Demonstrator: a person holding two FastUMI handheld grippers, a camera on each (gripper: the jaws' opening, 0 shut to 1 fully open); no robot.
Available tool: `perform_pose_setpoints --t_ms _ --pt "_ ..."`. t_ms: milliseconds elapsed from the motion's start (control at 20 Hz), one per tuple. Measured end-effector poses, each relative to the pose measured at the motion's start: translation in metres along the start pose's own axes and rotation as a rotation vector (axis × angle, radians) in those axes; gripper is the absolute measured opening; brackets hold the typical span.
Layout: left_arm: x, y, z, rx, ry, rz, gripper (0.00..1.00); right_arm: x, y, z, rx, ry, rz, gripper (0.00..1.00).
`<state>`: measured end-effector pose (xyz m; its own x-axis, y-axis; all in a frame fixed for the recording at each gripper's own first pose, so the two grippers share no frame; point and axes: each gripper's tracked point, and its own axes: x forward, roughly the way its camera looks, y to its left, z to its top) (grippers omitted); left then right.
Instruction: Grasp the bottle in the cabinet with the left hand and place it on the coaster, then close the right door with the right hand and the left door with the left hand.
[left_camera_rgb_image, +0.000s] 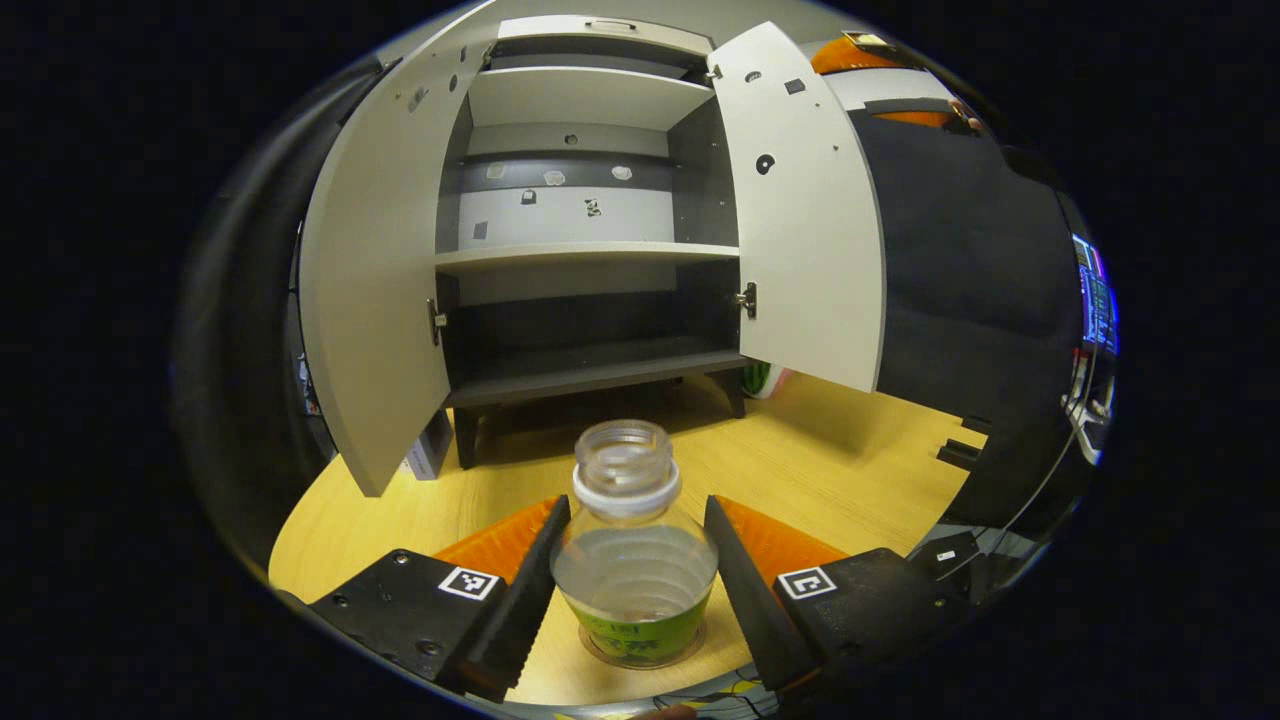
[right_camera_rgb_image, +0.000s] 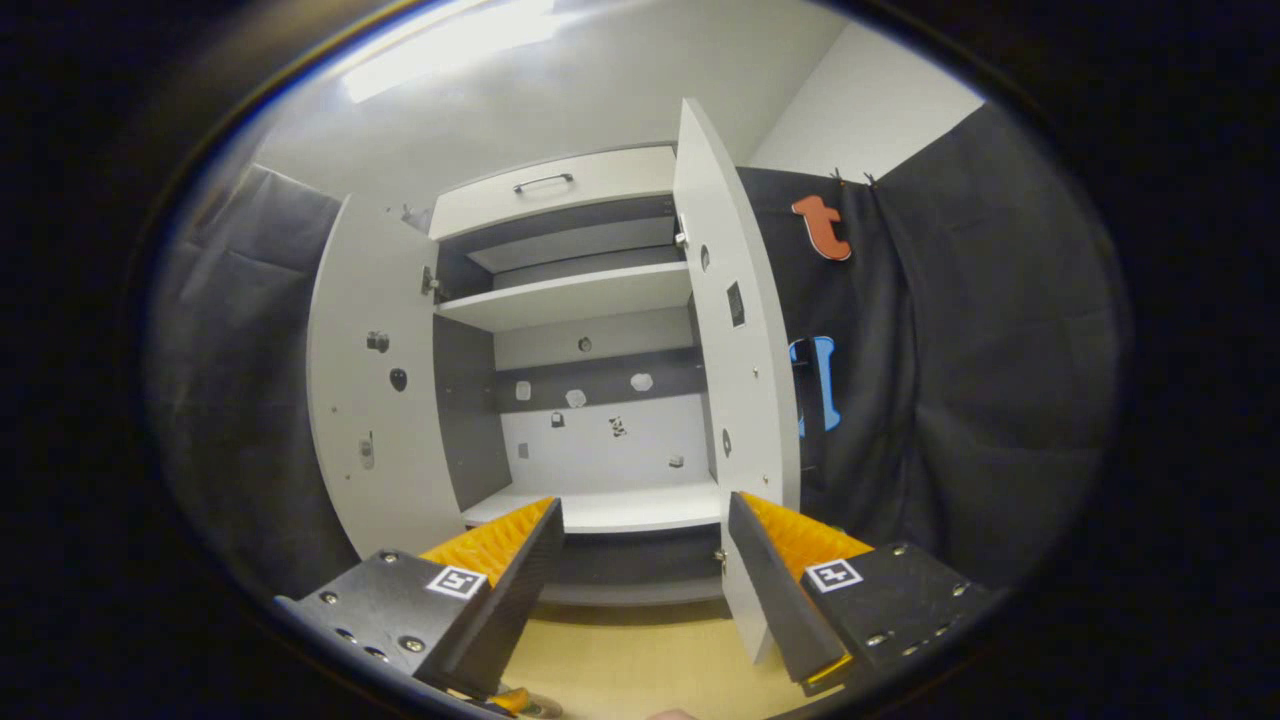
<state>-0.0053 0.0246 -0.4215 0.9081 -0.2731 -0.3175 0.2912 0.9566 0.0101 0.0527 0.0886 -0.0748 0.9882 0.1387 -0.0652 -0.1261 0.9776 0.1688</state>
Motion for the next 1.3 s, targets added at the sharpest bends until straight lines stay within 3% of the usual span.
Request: perform_pose_setpoints --t_ms 300,350,450,500,650,750,900,950,1000,1300 --pt "-0.02 0.0 0.069 -0.012 -0.052 0.035 0.86 -0.004 -0.033 0.012 -0.036 -0.014 0.009 1.0" --pt "-0.025 0.001 0.083 -0.017 -0.06 0.05 0.86 -0.004 -0.04 0.013 -0.036 -0.009 0.004 0.96" --pt "-0.035 0.003 0.119 -0.03 -0.091 0.07 0.86 -0.005 -0.055 0.018 -0.058 0.003 0.005 1.0" --pt "-0.041 0.006 0.139 -0.031 -0.114 0.097 0.86 -0.005 -0.063 0.023 -0.078 -0.004 0.006 0.96" --pt "-0.056 0.02 0.199 -0.012 -0.191 0.167 0.89 -0.004 -0.096 0.041 -0.118 -0.041 -0.004 1.0" --pt "-0.067 0.025 0.233 0.005 -0.226 0.191 0.9 -0.003 -0.125 0.048 -0.126 -0.052 -0.027 0.96" --pt "-0.085 0.041 0.276 -0.004 -0.253 0.266 0.89 -0.002 -0.172 0.049 -0.146 -0.041 -0.069 0.99" --pt "-0.089 0.052 0.286 -0.021 -0.258 0.311 0.94 -0.003 -0.186 0.05 -0.158 -0.045 -0.08 0.99" --pt "-0.094 0.059 0.293 -0.037 -0.257 0.337 0.99 -0.002 -0.201 0.051 -0.172 -0.048 -0.093 1.0" --pt "-0.124 0.096 0.327 0.017 -0.249 0.48 0.98 0.019 -0.299 0.058 -0.205 -0.043 -0.188 1.0"
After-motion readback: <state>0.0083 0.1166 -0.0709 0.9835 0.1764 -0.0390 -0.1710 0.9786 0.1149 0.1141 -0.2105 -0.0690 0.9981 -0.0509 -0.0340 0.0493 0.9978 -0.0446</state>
